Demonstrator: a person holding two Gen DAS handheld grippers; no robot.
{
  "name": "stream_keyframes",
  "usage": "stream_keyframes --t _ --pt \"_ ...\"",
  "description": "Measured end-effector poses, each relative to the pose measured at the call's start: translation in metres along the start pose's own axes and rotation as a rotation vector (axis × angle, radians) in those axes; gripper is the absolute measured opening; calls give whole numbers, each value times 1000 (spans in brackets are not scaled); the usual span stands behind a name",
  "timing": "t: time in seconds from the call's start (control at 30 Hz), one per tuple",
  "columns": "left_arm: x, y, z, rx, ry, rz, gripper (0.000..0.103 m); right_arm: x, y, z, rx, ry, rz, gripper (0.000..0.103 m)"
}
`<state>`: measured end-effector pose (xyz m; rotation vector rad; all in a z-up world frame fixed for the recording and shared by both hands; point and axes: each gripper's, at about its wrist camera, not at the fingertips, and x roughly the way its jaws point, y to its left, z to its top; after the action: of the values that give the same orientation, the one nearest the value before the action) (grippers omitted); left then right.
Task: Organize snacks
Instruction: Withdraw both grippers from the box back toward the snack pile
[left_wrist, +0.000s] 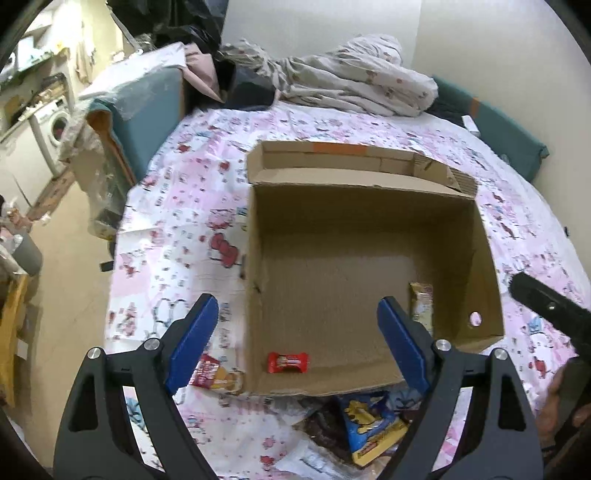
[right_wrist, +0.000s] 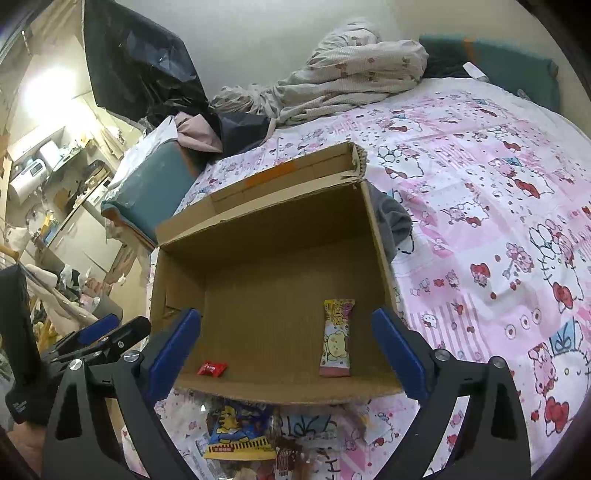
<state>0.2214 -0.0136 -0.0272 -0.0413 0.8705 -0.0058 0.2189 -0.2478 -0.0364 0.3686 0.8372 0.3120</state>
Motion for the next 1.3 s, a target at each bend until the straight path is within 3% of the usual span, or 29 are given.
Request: stream_keyframes --t 0.2,0.53,0.7,1.13,1.3 --pt "-16 7 -2 11 -15 53 86 -14 -6 -8 43 7 -3 97" --pt "-40 23 -22 -59 -9 -18 86 -32 -19 -32 150 37 10 97" --pt "-43 26 -37 -43 20 10 86 -24 -28 -51 236 119 23 97" --pt "-32 47 -76 -146 189 16 86 -8 -22 -85 267 259 10 97" --pt "-10 46 -99 -139 321 48 86 -1 -17 -90 255 286 9 97"
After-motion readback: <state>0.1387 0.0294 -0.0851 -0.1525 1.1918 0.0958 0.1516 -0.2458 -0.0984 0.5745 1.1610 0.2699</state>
